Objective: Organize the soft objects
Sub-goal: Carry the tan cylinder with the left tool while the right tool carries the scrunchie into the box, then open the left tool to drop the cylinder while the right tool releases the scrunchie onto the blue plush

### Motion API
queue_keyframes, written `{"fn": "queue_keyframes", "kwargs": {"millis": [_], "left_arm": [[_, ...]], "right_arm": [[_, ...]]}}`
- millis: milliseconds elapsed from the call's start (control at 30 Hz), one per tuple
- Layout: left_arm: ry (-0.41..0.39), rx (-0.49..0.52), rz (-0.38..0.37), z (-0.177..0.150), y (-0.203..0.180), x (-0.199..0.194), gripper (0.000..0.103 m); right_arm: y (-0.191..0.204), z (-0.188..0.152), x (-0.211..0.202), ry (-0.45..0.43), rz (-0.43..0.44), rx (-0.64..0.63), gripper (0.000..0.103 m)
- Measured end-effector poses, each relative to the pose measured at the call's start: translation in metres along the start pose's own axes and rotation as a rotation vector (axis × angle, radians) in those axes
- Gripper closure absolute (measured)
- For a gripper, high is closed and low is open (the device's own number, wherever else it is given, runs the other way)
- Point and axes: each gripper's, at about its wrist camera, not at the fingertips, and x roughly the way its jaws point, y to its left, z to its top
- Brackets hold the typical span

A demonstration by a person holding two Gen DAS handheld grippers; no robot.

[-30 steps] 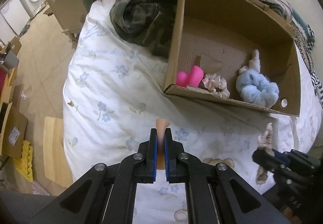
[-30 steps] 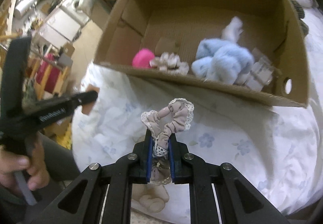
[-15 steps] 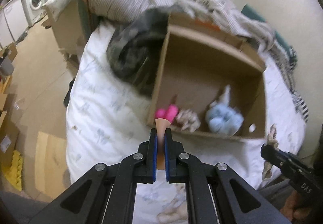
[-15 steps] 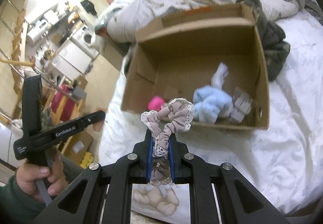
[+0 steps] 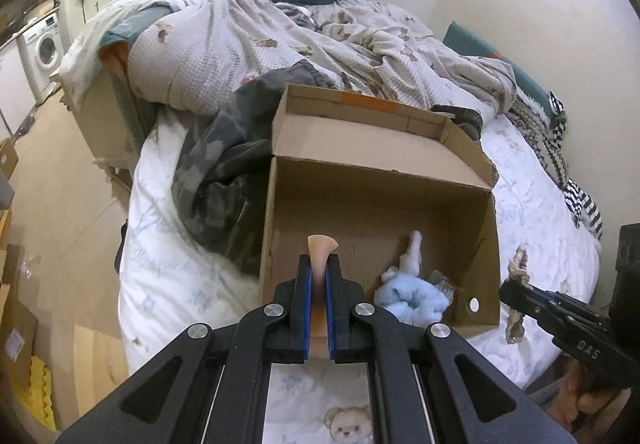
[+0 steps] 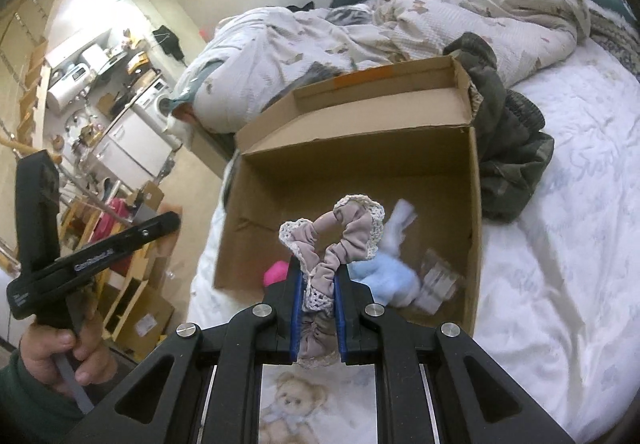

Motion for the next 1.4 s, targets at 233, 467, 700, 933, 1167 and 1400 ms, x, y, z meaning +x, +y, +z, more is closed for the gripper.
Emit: {"fn": "queue_keyframes", "kwargs": {"millis": [233, 467, 700, 933, 1167, 1400], "left_arm": [[0.044, -0.003, -0.053, 0.0, -0.01, 0.04, 0.097], [0.055, 0.046, -0.031, -0.011, -0.021, 0.073, 0.097], [0.093, 0.069, -0.015, -0.019, -0.022, 0.093, 0.097], [0.136, 0.088, -0.001, -0.028, -0.029, 0.104, 0.097], [0.133, 0.097, 0.012, -0.027, -0.03, 0.106, 0.097], [0.148, 0.084, 0.009, -0.028, -0.029, 0.109, 0.086]], "right_arm": [[-0.016, 0.01, 0.026, 0.023, -0.015, 0.042, 0.088], [-0.014, 0.009, 0.058, 0.077, -0.023, 0.035, 0.088], [-0.009, 0.004, 0.078, 0.123, -0.013, 0.016, 0.088], [-0.017, 0.004, 0.096, 0.176, -0.034, 0.051, 0.087], [-0.019, 0.003, 0.097, 0.181, -0.044, 0.071, 0.087], [-0.019, 0.002, 0.097, 0.189, -0.051, 0.077, 0.087]]}}
